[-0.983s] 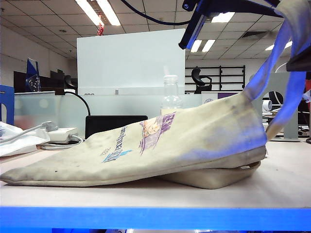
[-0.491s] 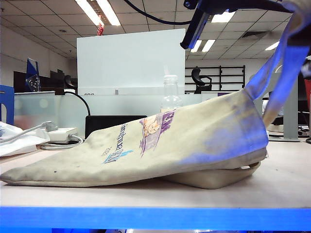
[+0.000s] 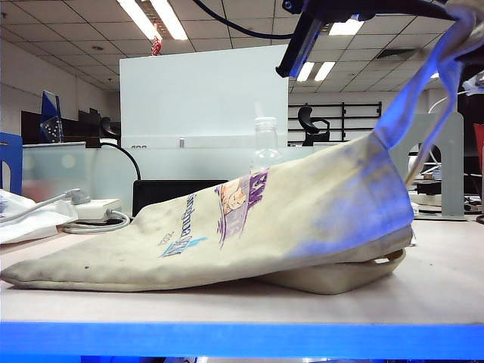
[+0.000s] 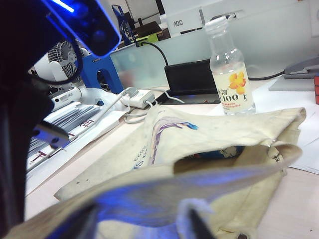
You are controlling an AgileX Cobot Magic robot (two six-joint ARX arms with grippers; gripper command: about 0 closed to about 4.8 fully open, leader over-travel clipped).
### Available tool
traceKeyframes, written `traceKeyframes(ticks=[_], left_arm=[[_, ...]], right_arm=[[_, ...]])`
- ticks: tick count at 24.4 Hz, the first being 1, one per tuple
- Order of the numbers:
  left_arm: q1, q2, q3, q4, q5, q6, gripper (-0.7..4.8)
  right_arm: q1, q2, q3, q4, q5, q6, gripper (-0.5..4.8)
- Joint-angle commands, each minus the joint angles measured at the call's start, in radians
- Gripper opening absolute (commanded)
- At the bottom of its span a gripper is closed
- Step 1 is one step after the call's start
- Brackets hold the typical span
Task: Take the glasses case out of the canvas bag and put it on the table.
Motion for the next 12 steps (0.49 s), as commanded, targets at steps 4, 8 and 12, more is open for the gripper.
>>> traceKeyframes(ticks=[4, 8, 12], left_arm=[[-0.005, -0.003, 0.002, -0.016, 0.045, 0.011, -0.06], [-0.005, -0.004, 0.002, -0.024, 0.131, 0.006, -0.06], [-0.006, -0.004, 0.002, -0.036, 0.179, 0.015, -0.06]], right_arm=[[0.002, -0.002, 0.004, -0.007, -0.066, -0.001, 2.56], [0.001, -0.002, 0.004, -0.051, -0.044, -0.021, 2.57], [0.000, -0.001, 0.002, -0.003, 0.046, -0.021, 2.57]])
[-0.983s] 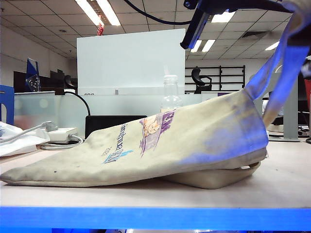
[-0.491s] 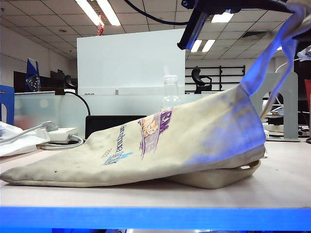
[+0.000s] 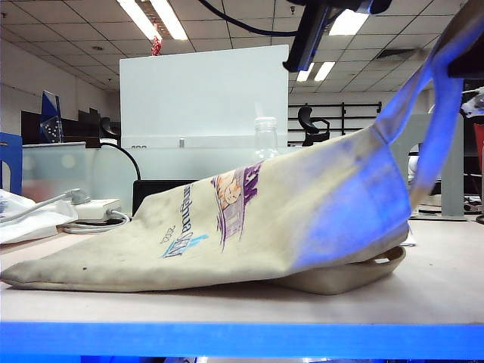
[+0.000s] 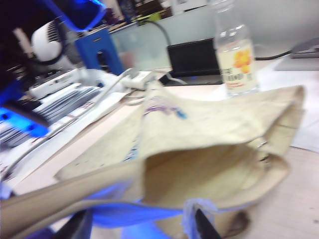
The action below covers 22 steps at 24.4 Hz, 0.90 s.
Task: Take the glasses case out of the canvas bag and put it on the table.
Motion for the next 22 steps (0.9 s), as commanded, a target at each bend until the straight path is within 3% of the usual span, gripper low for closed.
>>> traceKeyframes(ticks=[1, 3, 5, 6, 8, 10, 13, 14, 17, 19, 22], left_arm=[[-0.005, -0.005, 0.003, -0.010, 0.035, 0.017, -0.06], [-0.005, -0.004, 0.003, -0.013, 0.033, 0.062, -0.05], [-0.005, -0.004, 0.003, -0.003, 0.025, 0.090, 0.83], [-0.005, -0.004, 0.003, 0.004, 0.007, 0.103, 2.52], [-0.004, -0.004, 0.003, 0.021, -0.014, 0.105, 3.69], [-0.001, -0.004, 0.003, 0.029, -0.075, 0.106, 3.69], [0.029, -0.002, 0.003, 0.063, -0.286, 0.109, 3.69], [0.042, 0.001, 0.003, 0.090, -0.331, 0.107, 3.69], [0.087, 0.047, 0.003, 0.166, -0.309, 0.037, 3.70], [0.103, 0.098, 0.003, 0.188, -0.234, 0.021, 3.70], [0.077, 0.150, 0.005, 0.204, -0.215, -0.001, 3.70]], right_arm=[[0.000, -0.001, 0.002, 0.086, 0.056, -0.001, 2.56], [0.000, 0.012, 0.002, 0.132, 0.056, 0.013, 2.56], [0.000, 0.043, 0.002, 0.124, 0.052, 0.029, 2.56], [0.001, 0.071, 0.002, 0.123, 0.042, 0.029, 2.56], [0.001, 0.100, 0.003, 0.131, 0.031, 0.029, 2.56], [0.000, 0.105, 0.004, 0.138, 0.031, 0.028, 2.56], [-0.003, 0.104, 0.008, 0.169, 0.047, 0.024, 2.56], [-0.008, 0.104, 0.021, 0.171, 0.095, 0.024, 2.56], [-0.084, 0.105, 0.149, 0.084, 0.236, -0.033, 2.57], [-0.171, 0.105, 0.249, -0.021, 0.235, -0.069, 2.56], [-0.306, 0.103, 0.347, -0.137, 0.192, -0.046, 2.52]])
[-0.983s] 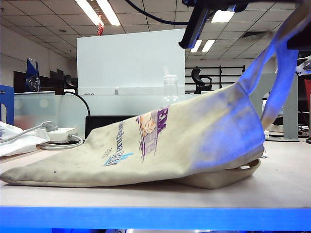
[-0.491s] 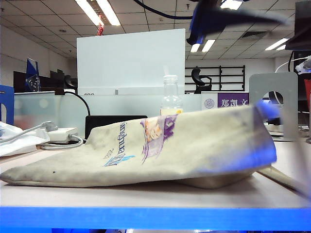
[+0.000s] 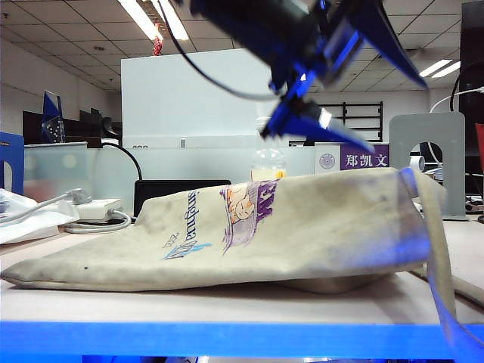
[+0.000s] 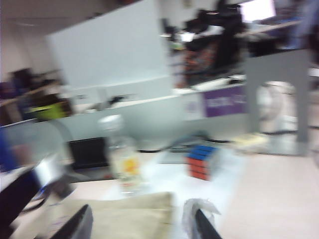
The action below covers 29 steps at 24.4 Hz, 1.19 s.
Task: Take the glasses case out of the canvas bag and put it on the table.
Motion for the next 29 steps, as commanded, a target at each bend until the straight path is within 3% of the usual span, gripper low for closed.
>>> traceKeyframes(ticks=[1, 4, 6, 7, 11, 16, 18, 22, 26, 29], left_arm=[[-0.056, 0.025, 0.005, 0.050, 0.024, -0.018, 3.70], [-0.105, 0.033, 0.008, 0.091, 0.018, -0.013, 3.70], [-0.130, 0.034, 0.064, 0.063, -0.021, 0.070, 3.70], [-0.138, 0.034, 0.131, 0.016, -0.090, 0.129, 3.70], [-0.130, 0.075, 0.274, -0.023, -0.144, 0.145, 3.72], [-0.156, 0.198, 0.291, -0.154, -0.190, 0.216, 3.73], [-0.171, 0.241, 0.291, -0.188, -0.204, 0.204, 3.73], [-0.200, 0.292, 0.291, -0.282, -0.339, 0.231, 3.72], [-0.201, 0.315, 0.291, -0.269, -0.358, 0.212, 3.72], [-0.200, 0.321, 0.291, -0.218, -0.291, 0.121, 3.72]], right_arm=[[-0.115, -0.001, 0.069, -0.115, -0.085, 0.011, 2.52], [-0.159, -0.003, 0.079, -0.185, -0.173, 0.050, 2.52], [-0.149, -0.014, 0.078, -0.255, -0.173, 0.051, 2.52], [-0.140, -0.033, 0.078, -0.288, -0.172, 0.050, 2.52], [-0.140, -0.077, 0.086, -0.278, -0.148, 0.050, 2.52], [-0.140, -0.077, 0.156, -0.271, -0.122, 0.047, 2.52], [-0.130, -0.077, 0.191, -0.272, -0.101, 0.017, 2.52], [-0.053, -0.077, 0.255, -0.300, -0.047, -0.096, 2.52], [-0.028, -0.077, 0.277, -0.336, -0.034, -0.105, 2.52], [-0.027, -0.077, 0.277, -0.360, -0.057, -0.105, 2.52]])
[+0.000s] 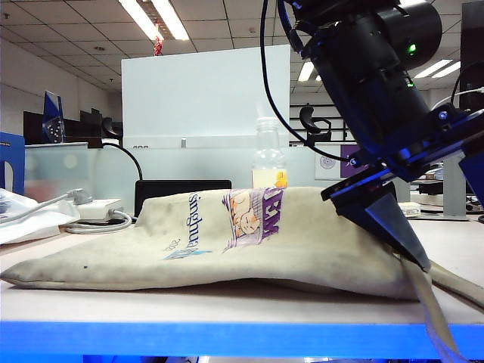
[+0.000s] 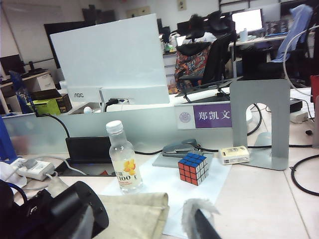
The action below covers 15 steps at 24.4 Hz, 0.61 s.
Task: Take the glasses case out of the canvas bag and put it on the table.
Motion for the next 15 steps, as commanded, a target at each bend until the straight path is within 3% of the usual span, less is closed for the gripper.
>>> traceKeyframes(ticks=[1, 6, 9, 15], left_arm=[[-0.003, 0.005, 0.002, 0.059, 0.053, -0.095, 3.73], [0.000, 0.011, 0.002, 0.022, -0.092, -0.117, 3.84], [0.000, 0.016, 0.002, 0.019, -0.126, -0.119, 4.67], [-0.011, 0.048, 0.002, 0.101, -0.038, -0.222, 4.79]], right_arm=[[-0.001, 0.001, 0.006, -0.016, -0.019, -0.005, 2.52], [0.025, 0.001, 0.012, -0.024, -0.021, -0.005, 2.52], [0.048, 0.001, 0.012, -0.023, -0.020, -0.005, 2.52], [0.073, 0.001, 0.012, -0.027, -0.021, -0.005, 2.52]])
